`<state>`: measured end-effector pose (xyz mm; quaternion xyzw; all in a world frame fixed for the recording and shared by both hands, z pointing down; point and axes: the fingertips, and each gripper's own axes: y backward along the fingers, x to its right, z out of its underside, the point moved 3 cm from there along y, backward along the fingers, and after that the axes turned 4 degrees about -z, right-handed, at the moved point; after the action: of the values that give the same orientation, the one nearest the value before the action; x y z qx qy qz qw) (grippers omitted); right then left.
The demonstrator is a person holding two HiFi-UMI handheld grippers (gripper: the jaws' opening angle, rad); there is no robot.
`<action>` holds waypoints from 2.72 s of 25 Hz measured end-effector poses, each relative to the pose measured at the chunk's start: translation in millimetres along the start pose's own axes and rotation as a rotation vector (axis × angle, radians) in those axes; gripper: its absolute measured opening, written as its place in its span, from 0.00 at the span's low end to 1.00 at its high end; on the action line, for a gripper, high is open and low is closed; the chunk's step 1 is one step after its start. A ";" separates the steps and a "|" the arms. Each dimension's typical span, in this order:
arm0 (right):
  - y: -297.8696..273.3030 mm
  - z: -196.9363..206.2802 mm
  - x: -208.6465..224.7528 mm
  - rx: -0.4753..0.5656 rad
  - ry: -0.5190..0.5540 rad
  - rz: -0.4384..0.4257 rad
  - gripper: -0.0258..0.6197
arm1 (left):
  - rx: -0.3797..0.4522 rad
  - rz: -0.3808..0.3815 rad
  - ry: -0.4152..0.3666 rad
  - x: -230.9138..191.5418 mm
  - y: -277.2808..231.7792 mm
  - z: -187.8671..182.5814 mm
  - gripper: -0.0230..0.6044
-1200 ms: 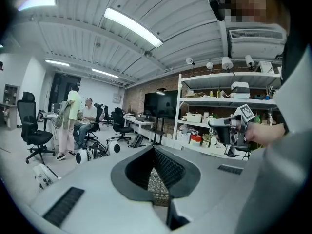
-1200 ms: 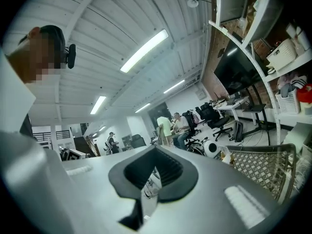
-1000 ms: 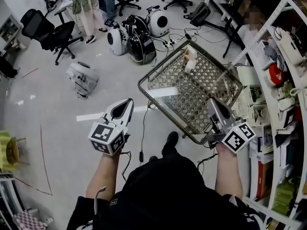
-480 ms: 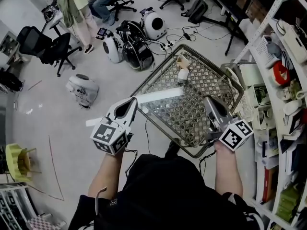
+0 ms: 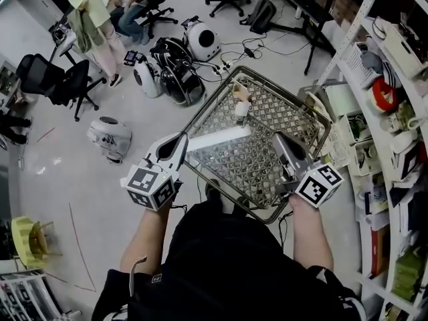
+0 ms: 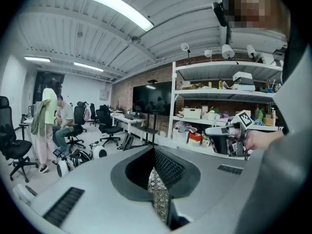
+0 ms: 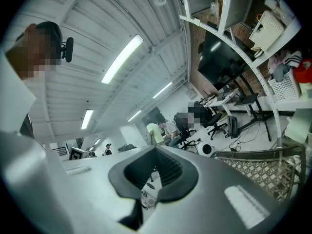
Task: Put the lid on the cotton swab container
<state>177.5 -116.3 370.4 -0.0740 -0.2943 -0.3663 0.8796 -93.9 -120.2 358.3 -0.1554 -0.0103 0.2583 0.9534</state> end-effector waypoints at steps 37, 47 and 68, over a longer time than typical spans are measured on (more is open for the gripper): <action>-121.4 49.6 111.1 -0.128 -0.028 0.402 0.06 | -0.133 0.430 0.042 -83.2 -198.0 66.5 0.04; -126.1 96.7 173.0 -0.218 -0.089 0.424 0.06 | -0.239 0.423 0.038 -68.6 -237.4 129.2 0.05; -152.5 180.6 240.2 -0.388 -0.173 0.446 0.06 | -0.344 0.438 0.063 -54.0 -273.7 208.1 0.05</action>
<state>123.0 -308.1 642.1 -0.3342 -0.2692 -0.2060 0.8794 -27.5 -310.4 642.2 -0.3212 0.0095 0.4477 0.8344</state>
